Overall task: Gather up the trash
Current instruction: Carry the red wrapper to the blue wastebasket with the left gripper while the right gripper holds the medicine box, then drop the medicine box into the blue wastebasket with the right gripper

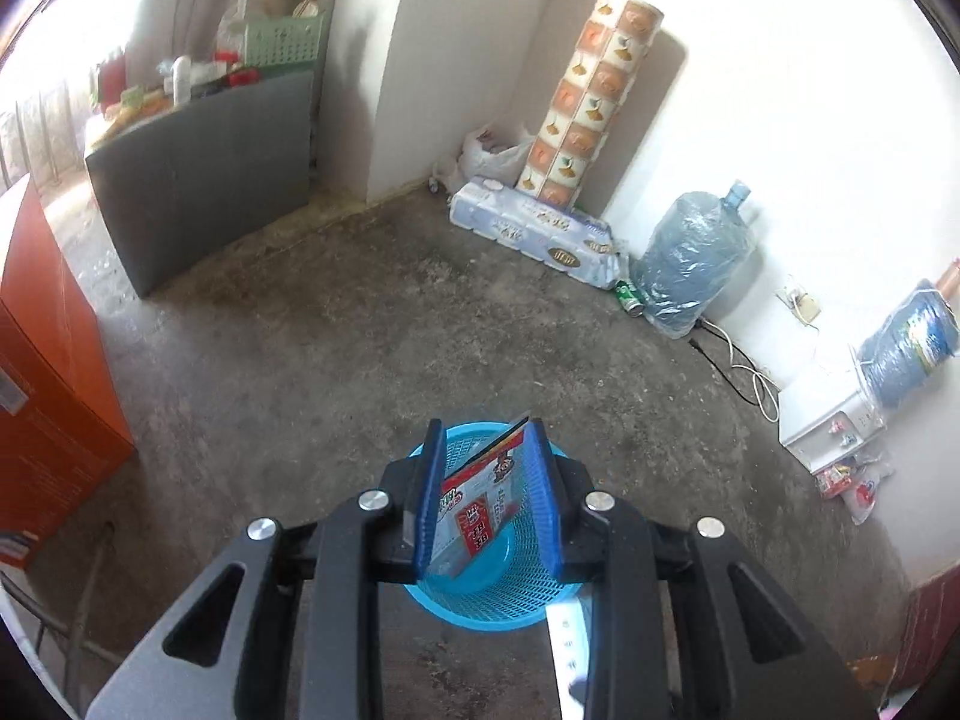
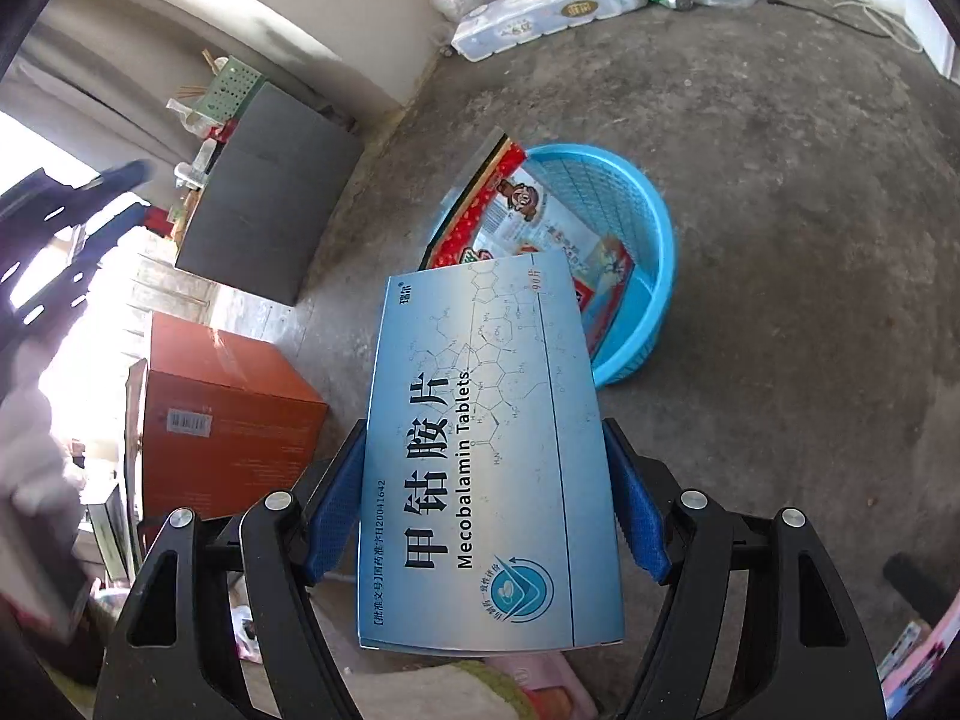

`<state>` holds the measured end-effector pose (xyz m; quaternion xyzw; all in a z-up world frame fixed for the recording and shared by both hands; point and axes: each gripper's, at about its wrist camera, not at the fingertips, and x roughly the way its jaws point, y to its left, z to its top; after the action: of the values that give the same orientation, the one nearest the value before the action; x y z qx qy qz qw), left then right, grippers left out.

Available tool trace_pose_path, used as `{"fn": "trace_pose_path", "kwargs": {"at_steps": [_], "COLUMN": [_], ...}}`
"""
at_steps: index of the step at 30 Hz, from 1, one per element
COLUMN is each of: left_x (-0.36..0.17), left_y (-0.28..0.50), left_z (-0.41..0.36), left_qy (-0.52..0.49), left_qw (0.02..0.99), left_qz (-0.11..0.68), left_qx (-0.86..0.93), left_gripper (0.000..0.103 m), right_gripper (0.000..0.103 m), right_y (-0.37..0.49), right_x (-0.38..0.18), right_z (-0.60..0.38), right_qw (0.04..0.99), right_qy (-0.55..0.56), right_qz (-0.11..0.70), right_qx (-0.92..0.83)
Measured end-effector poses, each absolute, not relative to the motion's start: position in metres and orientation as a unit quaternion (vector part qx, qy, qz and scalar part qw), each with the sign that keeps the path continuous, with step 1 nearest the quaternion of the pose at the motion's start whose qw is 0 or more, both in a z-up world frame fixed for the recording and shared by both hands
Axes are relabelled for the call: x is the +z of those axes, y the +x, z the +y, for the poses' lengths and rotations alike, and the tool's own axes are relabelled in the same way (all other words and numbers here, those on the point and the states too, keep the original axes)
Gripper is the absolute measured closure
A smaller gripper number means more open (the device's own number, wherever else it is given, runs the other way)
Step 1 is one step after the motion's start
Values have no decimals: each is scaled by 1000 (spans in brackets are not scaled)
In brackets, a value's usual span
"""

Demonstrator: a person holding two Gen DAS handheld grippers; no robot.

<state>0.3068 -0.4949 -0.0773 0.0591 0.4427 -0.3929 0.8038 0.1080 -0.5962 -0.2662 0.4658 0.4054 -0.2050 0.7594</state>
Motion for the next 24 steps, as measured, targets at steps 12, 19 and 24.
{"fn": "trace_pose_path", "kwargs": {"at_steps": [12,19,24], "left_x": [23,19,27], "left_y": [268,250,237], "left_z": [-300,-206,-176], "left_qy": [40,6,0], "left_qw": [811,819,829], "left_qz": [411,425,403], "left_qx": [-415,-385,-388], "left_gripper": [64,61,55], "right_gripper": [30,24,24], "right_y": [251,253,229], "right_x": [-420,-444,-426], "right_z": [-672,-672,-681], "right_qw": [656,664,685], "right_qy": [508,515,499], "right_qz": [498,492,465], "right_qx": [-253,-228,-256]}}
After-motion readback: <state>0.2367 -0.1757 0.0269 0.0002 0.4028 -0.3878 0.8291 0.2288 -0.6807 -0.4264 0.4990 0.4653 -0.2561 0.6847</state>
